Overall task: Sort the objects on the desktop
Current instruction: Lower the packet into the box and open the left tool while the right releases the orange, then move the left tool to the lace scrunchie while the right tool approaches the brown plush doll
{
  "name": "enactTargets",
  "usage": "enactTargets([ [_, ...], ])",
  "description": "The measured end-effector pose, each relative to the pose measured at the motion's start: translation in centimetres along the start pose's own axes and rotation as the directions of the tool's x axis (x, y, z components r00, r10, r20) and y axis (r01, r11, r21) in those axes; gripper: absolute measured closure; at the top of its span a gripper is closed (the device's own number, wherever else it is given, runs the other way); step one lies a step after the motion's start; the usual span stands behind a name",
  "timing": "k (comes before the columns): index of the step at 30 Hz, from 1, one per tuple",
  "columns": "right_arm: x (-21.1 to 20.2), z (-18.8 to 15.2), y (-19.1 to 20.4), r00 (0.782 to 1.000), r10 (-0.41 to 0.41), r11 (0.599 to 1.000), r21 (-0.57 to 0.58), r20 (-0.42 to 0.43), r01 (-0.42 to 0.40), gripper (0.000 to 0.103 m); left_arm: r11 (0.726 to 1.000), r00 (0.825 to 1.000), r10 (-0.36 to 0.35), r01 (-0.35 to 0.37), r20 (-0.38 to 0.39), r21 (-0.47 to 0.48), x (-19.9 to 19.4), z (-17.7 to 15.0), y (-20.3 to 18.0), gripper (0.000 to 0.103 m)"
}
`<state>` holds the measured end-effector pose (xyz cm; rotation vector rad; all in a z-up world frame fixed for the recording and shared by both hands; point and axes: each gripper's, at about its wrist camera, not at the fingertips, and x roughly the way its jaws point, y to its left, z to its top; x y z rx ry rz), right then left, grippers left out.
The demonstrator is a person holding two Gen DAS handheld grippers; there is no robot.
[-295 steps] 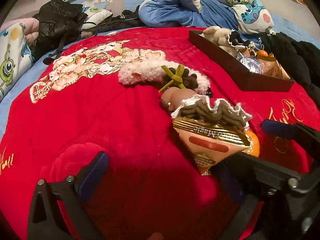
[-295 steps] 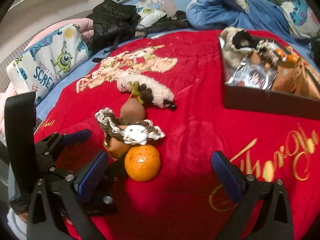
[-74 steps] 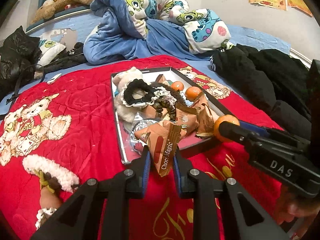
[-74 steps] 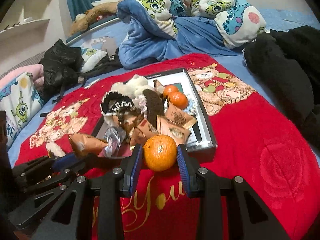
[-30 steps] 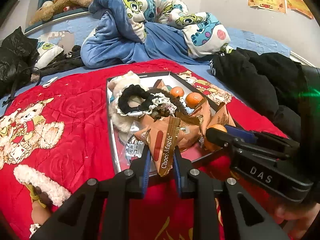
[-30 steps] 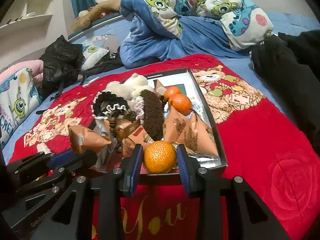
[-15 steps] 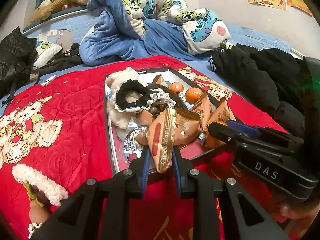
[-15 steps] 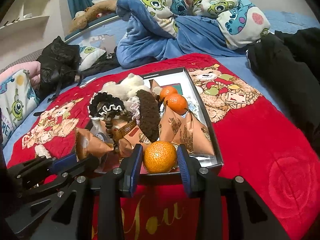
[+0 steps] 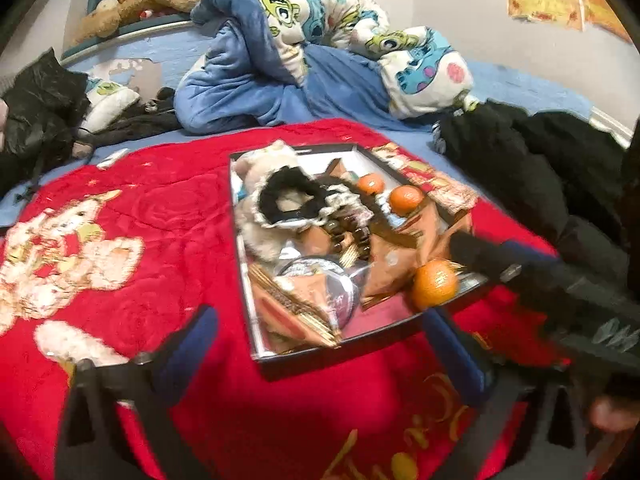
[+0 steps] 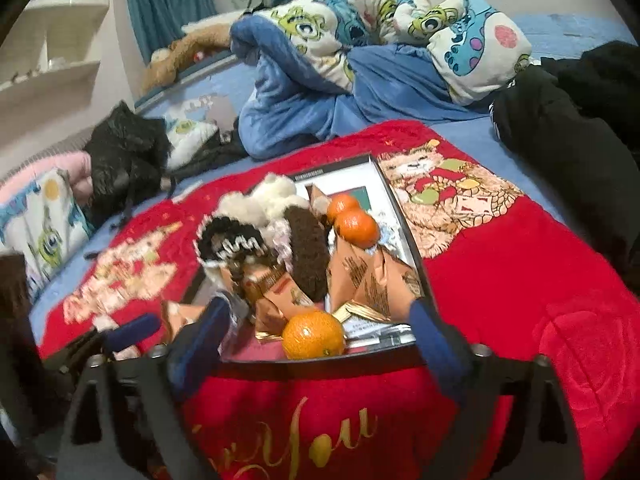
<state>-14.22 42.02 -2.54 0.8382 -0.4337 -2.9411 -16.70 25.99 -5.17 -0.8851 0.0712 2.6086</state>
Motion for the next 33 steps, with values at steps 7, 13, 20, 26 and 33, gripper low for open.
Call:
enactTargets([
  [7,-1.0,0.6,0.0,0.999,0.009,0.999,0.045,0.042,-0.011,0.0,0.999,0.999,0.044,-0.044,-0.001,0.022,-0.4,-0.5,0.0,0.0],
  [13,-1.0,0.4,1.7,0.999,0.013,1.0,-0.011,0.036,-0.012,0.0,0.997,0.998,0.067,-0.067,-0.007,-0.027,-2.2,-0.9,2.0,0.0],
  [20,-0.5,0.1,4.7,0.998,0.064,0.997,-0.044,0.028,-0.062,0.0,0.988,0.992,0.123,-0.125,-0.032,-0.088,-5.2,-2.4,5.7,0.0],
  [26,-0.4,-0.4,8.6,0.992,0.124,0.99,-0.069,0.012,-0.123,0.0,0.976,0.98,0.184,-0.192,-0.081,-0.101,-8.7,-5.0,9.7,0.0],
  [33,-0.3,-1.7,13.6,0.98,0.201,0.977,-0.077,-0.003,-0.201,0.0,0.945,0.944,0.296,-0.312,-0.144,-0.1,-10.4,-8.9,13.7,0.0],
])
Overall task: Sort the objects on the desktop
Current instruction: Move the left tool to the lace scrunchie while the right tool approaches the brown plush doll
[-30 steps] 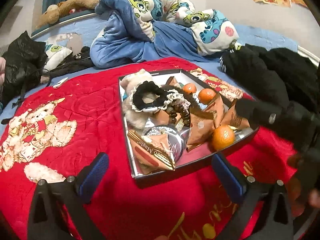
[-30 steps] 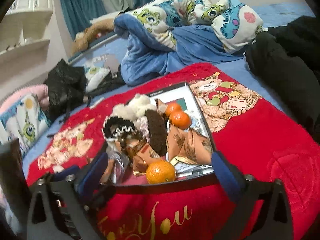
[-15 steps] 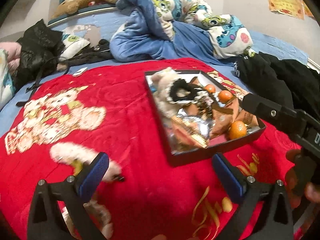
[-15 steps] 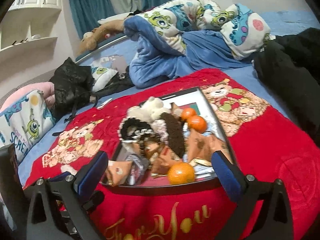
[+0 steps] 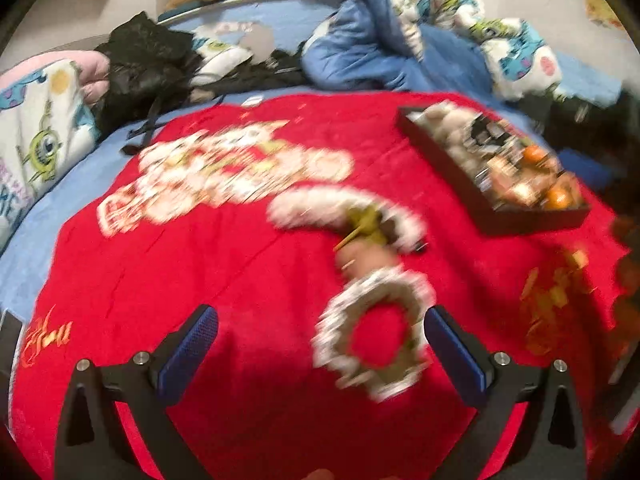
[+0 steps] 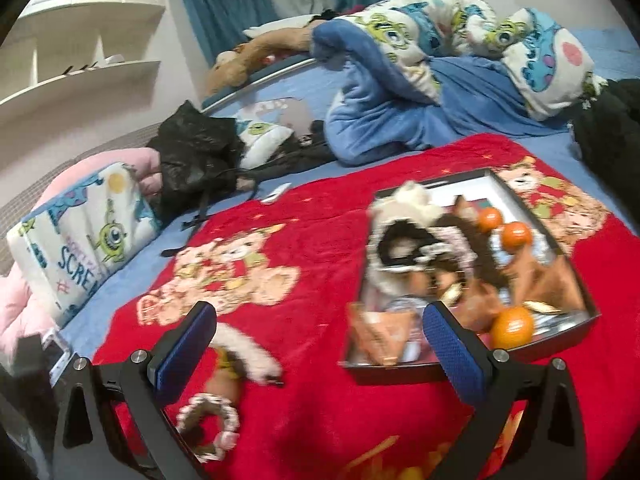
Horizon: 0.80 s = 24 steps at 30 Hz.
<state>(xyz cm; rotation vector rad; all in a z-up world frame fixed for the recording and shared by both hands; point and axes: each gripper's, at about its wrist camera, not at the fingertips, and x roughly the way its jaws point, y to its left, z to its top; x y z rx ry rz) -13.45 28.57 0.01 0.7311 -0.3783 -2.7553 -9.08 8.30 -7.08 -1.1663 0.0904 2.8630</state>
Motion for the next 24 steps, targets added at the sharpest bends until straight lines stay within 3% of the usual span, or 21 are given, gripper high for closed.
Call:
enactTargets([
  [3,0.7,-0.6,1.9,0.999,0.035,0.999,-0.002,-0.01,-0.035,0.0,0.994,0.996,0.085,-0.084,-0.023,0.067,1.5,-1.6,0.5,0.0],
  [5,1.3,-1.0,3.2,0.999,0.044,0.999,-0.029,-0.023,-0.044,0.0,0.999,0.996,0.014,-0.012,-0.09,0.03,3.0,-2.1,1.4,0.0],
  [7,1.7,-1.5,4.3,0.998,0.045,0.997,-0.064,-0.035,-0.047,0.0,0.999,0.994,-0.039,0.035,-0.104,-0.034,3.3,-2.0,2.6,0.0],
  [15,3.5,-3.9,7.1,0.992,0.019,0.982,-0.183,-0.128,-0.042,0.0,0.998,0.993,-0.054,0.05,-0.106,-0.035,3.0,-2.5,2.8,0.0],
  [20,4.8,-4.7,7.2,0.982,0.005,0.987,-0.159,-0.191,-0.036,0.016,0.997,0.993,-0.064,0.061,-0.097,-0.036,2.5,-2.8,3.0,0.0],
  [24,6.1,-5.5,7.2,0.969,-0.005,0.986,-0.163,-0.245,-0.036,0.027,0.997,0.995,-0.07,0.068,-0.069,-0.031,1.9,-3.0,2.8,0.009],
])
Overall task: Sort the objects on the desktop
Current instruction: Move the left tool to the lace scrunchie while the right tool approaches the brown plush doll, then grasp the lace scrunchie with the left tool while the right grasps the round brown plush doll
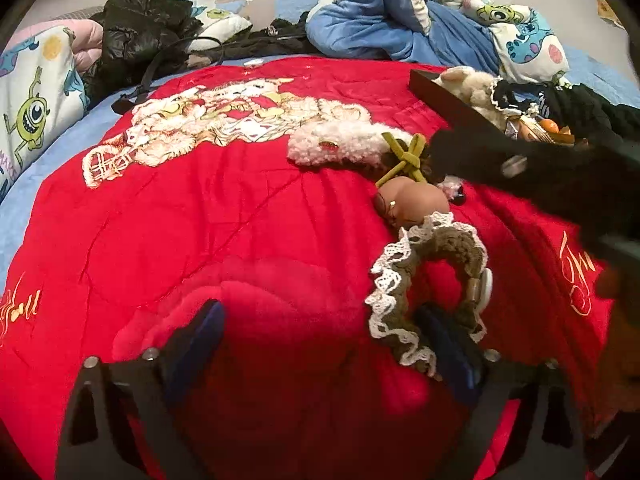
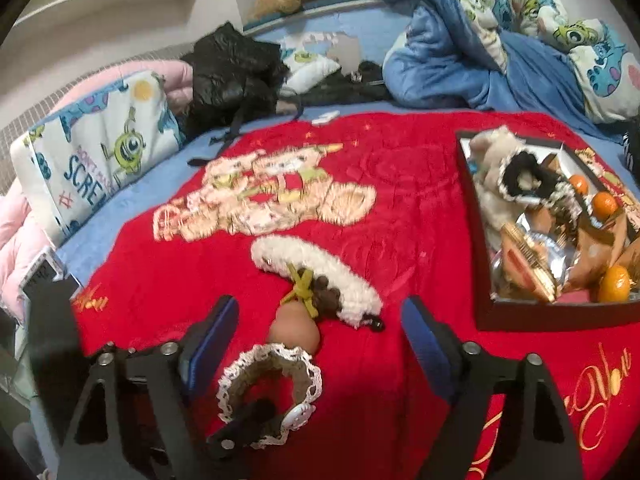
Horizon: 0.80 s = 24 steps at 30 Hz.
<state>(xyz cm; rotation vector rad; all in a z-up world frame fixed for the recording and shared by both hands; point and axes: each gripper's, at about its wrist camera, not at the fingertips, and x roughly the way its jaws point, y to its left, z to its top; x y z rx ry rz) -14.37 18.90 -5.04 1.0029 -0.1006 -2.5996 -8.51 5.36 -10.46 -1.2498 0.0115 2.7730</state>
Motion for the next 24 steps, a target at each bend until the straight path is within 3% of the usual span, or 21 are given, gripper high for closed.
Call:
enactTargets([
  [2,0.8,-0.2,0.1,1.0,0.014,1.0,0.001,-0.027,-0.013,0.034,1.0,1.0,0.0,0.001,0.016,-0.01,-0.1,0.0,0.1,0.015],
  [5,2.2,-0.6,0.3,0.997,0.016,1.0,-0.004,-0.081,-0.017,0.054,0.999,0.999,-0.007,0.009,0.049,-0.043,-0.6,0.0,0.6,0.031],
  [8,3.8,-1.0,0.8,0.987,0.065,0.998,-0.006,-0.147,-0.067,0.055,0.998,0.998,-0.007,0.012,0.066,-0.065,-0.5,0.2,1.1,0.05],
  [12,4.7,-1.3,1.8,0.988,0.011,0.998,-0.058,-0.154,-0.02,0.058,0.998,0.996,-0.005,0.01,0.085,-0.064,-0.6,0.0,1.2,0.068],
  [16,4.3,-1.3,1.2,0.989,0.035,0.999,-0.027,-0.141,-0.039,0.07,0.997,0.995,-0.015,0.023,0.094,-0.079,-0.6,0.0,1.6,0.073],
  [24,4.1,-1.2,1.7,0.99,0.018,0.999,-0.036,-0.137,-0.023,0.069,0.993,0.992,-0.046,0.059,0.117,-0.103,-0.8,-0.2,2.1,0.073],
])
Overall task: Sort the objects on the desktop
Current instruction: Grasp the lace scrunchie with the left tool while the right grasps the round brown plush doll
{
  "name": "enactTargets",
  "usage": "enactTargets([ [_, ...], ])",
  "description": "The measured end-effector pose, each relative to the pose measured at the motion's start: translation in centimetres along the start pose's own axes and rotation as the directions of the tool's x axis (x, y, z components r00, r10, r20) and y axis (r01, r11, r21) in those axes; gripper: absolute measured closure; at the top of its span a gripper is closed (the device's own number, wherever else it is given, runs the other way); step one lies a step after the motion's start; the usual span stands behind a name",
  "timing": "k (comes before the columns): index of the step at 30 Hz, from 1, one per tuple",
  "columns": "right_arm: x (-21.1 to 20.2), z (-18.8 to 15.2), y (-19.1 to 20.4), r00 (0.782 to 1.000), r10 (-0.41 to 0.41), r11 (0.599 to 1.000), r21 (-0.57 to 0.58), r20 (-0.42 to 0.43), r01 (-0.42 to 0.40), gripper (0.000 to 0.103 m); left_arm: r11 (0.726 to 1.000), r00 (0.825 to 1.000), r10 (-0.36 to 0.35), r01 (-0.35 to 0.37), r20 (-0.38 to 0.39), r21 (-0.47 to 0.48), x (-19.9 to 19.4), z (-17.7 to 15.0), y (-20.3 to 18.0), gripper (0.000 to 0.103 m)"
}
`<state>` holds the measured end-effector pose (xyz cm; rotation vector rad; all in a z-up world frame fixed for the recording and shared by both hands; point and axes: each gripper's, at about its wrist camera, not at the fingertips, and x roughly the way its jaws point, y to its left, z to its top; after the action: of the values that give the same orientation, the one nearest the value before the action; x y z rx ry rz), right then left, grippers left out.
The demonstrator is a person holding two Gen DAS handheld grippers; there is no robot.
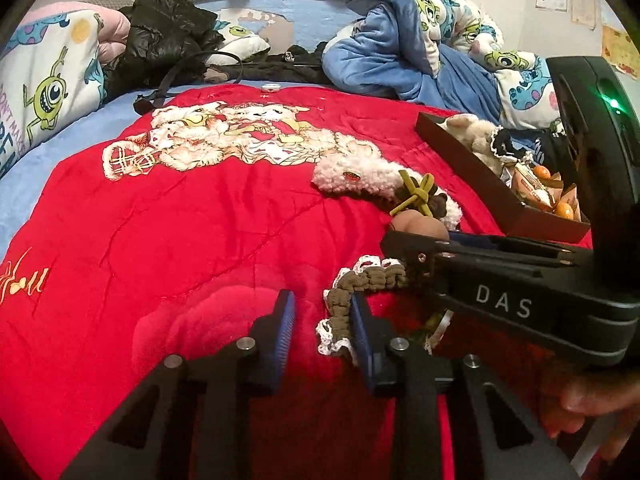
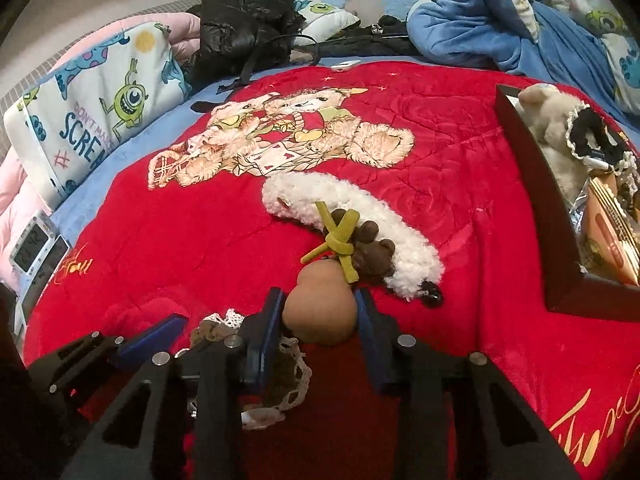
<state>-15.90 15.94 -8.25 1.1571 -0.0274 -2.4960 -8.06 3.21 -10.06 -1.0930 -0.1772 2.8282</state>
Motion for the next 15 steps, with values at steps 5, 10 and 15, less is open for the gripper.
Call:
enactTargets([
  [5,-0.4,-0.1,0.0,1.0,-0.007,1.0,0.013,0.001,0.007,0.069,1.0,1.0,-0.013,0.014,0.009,-0.013,-0.2,-0.1,0.2,0.073],
  [10,-1.2,-0.4,0.2,1.0,-0.007,1.0,0.012,0.009,0.007,0.069,0.999,0.999,0.033,-0.034,0.024,0.04,-0.4,-0.3,-1.0,0.073],
  [15,-2.3,-0.8,-0.1,1.0,-0.001,1.0,0.016,0.024,0.001,0.069,0.998,0.999,0.016,-0.018,0.031,0.06,-0.6,-0.3,-1.2,0.076],
])
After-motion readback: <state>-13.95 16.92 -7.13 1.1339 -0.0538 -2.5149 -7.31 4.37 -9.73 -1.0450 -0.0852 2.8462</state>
